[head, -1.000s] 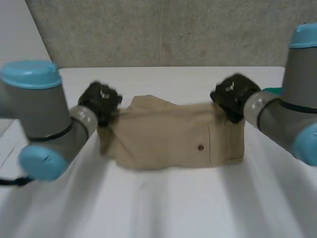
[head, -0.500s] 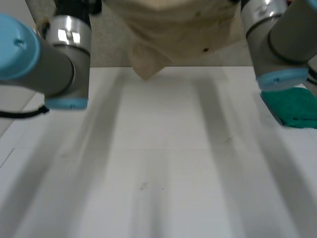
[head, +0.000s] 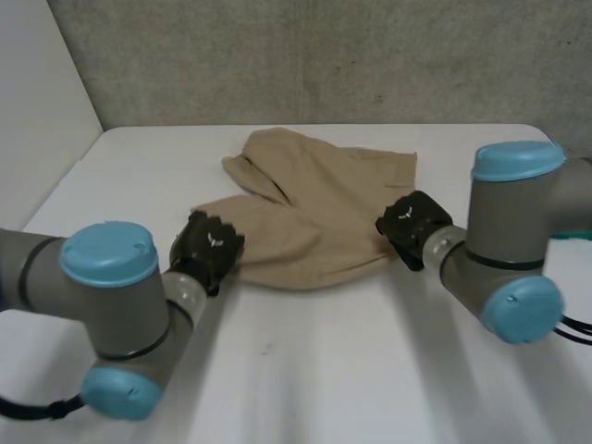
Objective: Fold the laundry.
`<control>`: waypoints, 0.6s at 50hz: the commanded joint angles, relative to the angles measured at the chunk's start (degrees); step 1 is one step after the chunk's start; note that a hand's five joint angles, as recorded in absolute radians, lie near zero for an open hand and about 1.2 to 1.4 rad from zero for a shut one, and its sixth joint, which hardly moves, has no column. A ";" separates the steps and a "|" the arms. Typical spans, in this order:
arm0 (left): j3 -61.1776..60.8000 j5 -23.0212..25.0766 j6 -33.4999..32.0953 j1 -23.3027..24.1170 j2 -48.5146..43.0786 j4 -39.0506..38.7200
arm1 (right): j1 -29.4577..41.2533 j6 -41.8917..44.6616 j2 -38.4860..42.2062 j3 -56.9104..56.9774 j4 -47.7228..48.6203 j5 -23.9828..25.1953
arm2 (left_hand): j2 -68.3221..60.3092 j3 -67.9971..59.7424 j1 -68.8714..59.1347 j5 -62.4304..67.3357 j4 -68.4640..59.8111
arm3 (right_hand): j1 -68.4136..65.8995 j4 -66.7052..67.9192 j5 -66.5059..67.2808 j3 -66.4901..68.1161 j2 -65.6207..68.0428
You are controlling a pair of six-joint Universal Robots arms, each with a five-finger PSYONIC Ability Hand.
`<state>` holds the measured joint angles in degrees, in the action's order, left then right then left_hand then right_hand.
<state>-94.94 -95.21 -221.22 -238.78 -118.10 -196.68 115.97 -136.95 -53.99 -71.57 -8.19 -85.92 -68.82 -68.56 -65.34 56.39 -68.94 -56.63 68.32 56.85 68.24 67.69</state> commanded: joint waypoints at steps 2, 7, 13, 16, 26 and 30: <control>-11.13 -2.08 -2.99 0.77 17.36 22.72 | -0.04 3.35 -14.82 -13.31 -16.84 0.75 | -11.18 -11.44 -14.66 13.61 -11.06 | -23.37 11.68 13.15 11.76 12.31; -14.92 -1.03 -2.37 2.62 22.38 33.28 | -0.91 13.26 -20.27 -22.89 -25.36 0.13 | -11.18 -11.44 -14.66 13.61 -11.06 | -23.37 11.68 13.15 11.76 12.31; -13.96 1.26 -2.02 4.99 21.86 32.42 | -2.15 14.26 -21.25 -25.54 -21.35 0.58 | 34.56 34.30 31.08 -32.13 34.68 | -23.37 11.68 13.15 11.76 12.31; -11.51 1.43 -2.02 4.56 20.46 27.70 | -2.24 12.94 -20.98 -26.42 -16.86 0.66 | 53.90 53.63 50.42 -51.46 54.01 | -23.37 11.68 13.15 11.76 12.31; -4.38 4.50 -0.09 -3.09 17.38 13.18 | -1.88 10.92 -21.07 -32.92 -8.17 0.75 | 51.55 51.28 48.07 -49.11 51.66 | -23.37 11.68 13.15 11.76 12.31; -0.17 11.09 2.89 -4.93 12.20 10.18 | -1.97 10.83 -21.07 -34.07 -5.70 0.75 | 46.67 46.41 43.20 -44.24 46.79 | -23.37 11.68 13.15 11.76 12.31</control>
<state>-100.72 -91.55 -221.88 -240.35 -100.26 -180.68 113.89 -125.93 -75.06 -103.05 -18.23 -85.13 -16.13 -16.02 -15.69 5.67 -15.89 -56.91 68.32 56.85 68.24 67.71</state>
